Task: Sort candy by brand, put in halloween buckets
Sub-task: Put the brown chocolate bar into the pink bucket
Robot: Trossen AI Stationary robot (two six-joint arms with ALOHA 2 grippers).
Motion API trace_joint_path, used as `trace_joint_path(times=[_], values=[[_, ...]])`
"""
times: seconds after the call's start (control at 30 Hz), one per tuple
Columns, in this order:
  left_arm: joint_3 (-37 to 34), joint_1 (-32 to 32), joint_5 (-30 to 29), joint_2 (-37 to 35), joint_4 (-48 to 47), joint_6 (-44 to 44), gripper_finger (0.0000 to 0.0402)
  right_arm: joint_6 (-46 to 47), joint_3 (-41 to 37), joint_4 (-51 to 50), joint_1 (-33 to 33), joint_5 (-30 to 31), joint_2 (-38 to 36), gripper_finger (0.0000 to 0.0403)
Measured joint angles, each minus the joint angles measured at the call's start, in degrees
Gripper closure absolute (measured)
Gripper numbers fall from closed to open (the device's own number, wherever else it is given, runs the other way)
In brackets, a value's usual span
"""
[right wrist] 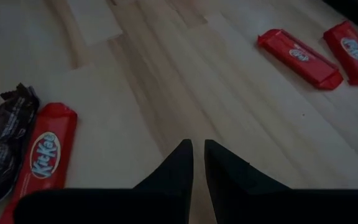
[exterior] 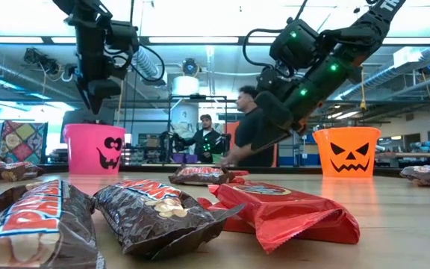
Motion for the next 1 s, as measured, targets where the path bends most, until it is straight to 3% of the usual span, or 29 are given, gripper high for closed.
trace_joint_path(times=[0.27,0.53,0.7,0.83,1.0], values=[[0.0,-0.1,0.8,-0.1,-1.4,0.3,0.0190,1.2,0.0,-0.8,0.0,-0.4,0.0,0.0348],[0.0,-4.5,3.0,-6.8,-2.2,-3.9,0.0189,0.7,0.0,-0.9,0.6,-0.5,0.0,0.0348],[-1.1,-12.2,8.5,-12.5,-3.8,-12.8,0.0190,-0.3,0.0,-1.0,0.6,0.1,0.0,0.0348],[-6.6,-20.5,13.0,-15.5,-2.8,-20.9,0.0190,-0.7,0.0,-1.0,0.6,0.1,0.0,0.0348],[-14.2,-30.7,14.0,-16.4,-3.1,-33.3,0.0190,-1.2,0.0,-1.0,0.6,0.1,0.0,0.0348]])
